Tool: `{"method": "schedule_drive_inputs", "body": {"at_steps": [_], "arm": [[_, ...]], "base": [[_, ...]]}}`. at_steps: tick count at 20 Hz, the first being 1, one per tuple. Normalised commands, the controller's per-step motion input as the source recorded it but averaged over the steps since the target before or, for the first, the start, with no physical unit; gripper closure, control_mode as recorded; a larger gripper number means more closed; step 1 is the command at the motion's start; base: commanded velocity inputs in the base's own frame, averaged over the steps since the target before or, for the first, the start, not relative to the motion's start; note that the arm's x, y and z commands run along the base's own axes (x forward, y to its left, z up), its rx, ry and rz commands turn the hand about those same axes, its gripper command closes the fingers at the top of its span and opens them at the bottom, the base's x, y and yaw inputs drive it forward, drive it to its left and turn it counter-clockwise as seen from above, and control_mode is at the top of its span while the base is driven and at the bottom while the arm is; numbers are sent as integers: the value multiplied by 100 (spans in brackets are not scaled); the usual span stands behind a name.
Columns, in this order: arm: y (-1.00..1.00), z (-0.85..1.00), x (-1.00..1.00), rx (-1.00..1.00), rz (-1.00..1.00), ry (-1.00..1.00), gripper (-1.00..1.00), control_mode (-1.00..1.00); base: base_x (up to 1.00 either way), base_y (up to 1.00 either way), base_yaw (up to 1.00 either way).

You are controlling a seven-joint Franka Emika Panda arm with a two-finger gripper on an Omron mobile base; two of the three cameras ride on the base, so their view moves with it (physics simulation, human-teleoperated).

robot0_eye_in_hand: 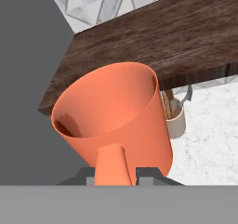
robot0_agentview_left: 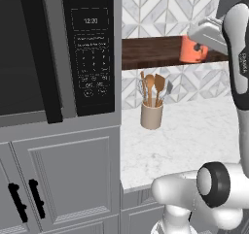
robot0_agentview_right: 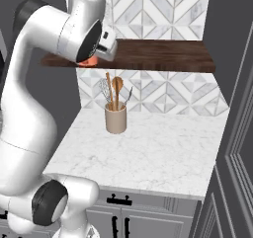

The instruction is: Gather all objects into one cabinet and sort the glasses and bowls to opposite sides.

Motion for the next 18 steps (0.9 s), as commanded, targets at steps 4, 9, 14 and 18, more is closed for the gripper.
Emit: {"method": "schedule_drive_inputs", "body": {"at_steps": [4,9,14,18], "arm": [[23,-48,-71,0,1,-10,100,-100],[8,-33,-44,0,1,-24,100,-100],[0,0,-23,9,-2,-13,100,-100],[0,0,-26,12,0,5,100,-100]], "base": [[0,0,0],[0,0,0],[0,0,0],[0,0,0]]}}
